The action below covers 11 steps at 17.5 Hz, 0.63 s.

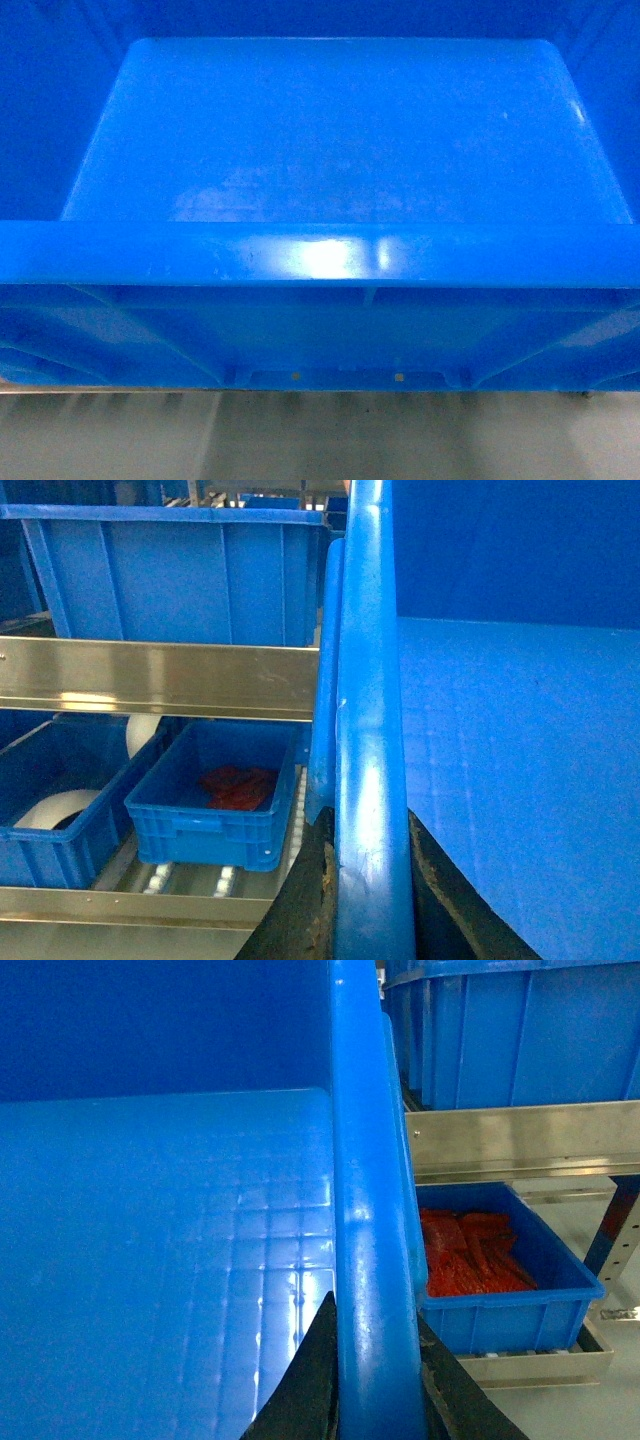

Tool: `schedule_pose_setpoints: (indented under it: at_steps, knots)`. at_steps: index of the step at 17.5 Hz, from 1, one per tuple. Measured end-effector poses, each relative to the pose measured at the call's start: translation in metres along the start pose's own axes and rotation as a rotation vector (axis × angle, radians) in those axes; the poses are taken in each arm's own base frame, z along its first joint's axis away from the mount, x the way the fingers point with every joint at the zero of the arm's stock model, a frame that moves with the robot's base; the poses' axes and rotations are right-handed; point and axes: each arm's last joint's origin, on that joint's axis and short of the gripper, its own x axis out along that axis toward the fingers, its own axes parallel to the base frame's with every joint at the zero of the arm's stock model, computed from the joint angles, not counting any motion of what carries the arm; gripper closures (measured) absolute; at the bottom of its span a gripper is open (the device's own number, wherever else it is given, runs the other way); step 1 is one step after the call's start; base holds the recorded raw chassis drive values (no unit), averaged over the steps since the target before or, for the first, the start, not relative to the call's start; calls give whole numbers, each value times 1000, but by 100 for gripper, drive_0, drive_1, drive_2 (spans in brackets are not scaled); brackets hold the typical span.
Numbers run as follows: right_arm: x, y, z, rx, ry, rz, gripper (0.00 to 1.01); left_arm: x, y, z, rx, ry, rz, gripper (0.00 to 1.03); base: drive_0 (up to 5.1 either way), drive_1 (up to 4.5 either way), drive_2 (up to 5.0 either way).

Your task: Place box next to blue box on left shelf

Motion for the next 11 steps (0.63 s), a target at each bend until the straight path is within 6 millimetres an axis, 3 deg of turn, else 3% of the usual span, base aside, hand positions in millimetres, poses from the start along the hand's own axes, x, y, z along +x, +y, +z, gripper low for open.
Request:
schedule_pose_setpoints:
  at_steps: [11]
  knots:
    - [0, 0, 0, 1, -5, 0, 93, 0, 0, 1, -2, -7, 0, 92, 0, 0, 0]
